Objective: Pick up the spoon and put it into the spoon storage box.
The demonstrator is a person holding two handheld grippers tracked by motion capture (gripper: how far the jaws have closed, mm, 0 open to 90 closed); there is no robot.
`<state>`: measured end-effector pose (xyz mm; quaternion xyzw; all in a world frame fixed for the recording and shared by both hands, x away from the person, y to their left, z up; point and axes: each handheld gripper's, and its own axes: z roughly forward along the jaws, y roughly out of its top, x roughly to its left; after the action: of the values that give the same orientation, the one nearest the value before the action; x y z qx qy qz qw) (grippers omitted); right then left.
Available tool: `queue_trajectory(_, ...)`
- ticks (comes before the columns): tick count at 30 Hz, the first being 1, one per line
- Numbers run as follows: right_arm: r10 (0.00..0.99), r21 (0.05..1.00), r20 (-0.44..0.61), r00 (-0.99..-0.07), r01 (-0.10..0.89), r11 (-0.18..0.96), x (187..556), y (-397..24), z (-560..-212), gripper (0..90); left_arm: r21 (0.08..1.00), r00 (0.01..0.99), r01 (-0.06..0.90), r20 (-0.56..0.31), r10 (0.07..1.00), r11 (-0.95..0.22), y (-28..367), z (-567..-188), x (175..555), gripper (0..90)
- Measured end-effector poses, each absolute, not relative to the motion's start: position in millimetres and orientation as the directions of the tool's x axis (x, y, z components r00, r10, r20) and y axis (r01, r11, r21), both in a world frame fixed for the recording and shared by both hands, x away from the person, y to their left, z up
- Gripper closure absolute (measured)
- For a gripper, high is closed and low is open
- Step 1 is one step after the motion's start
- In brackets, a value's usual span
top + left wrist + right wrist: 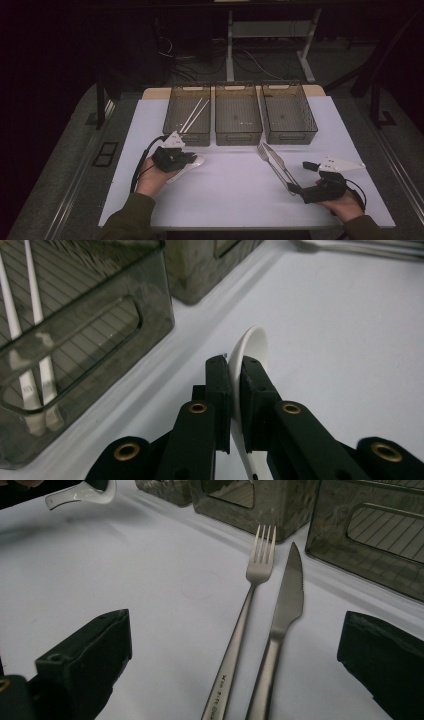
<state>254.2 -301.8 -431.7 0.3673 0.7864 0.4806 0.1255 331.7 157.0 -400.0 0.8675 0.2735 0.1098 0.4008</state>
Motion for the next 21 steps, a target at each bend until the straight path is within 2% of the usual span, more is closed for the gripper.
queue_trajectory(9,0.700,0.845,0.164,-0.695,0.464,0.263,254,-302,-431,1.0,0.795,0.834,0.344,-0.013,0.552,-0.500,151,-383,339,82.9)
queue_trajectory(21,0.701,0.849,0.165,-0.694,0.462,0.257,254,-302,-431,1.0,0.822,0.868,0.265,0.024,0.495,-0.505,129,-359,361,82.9)
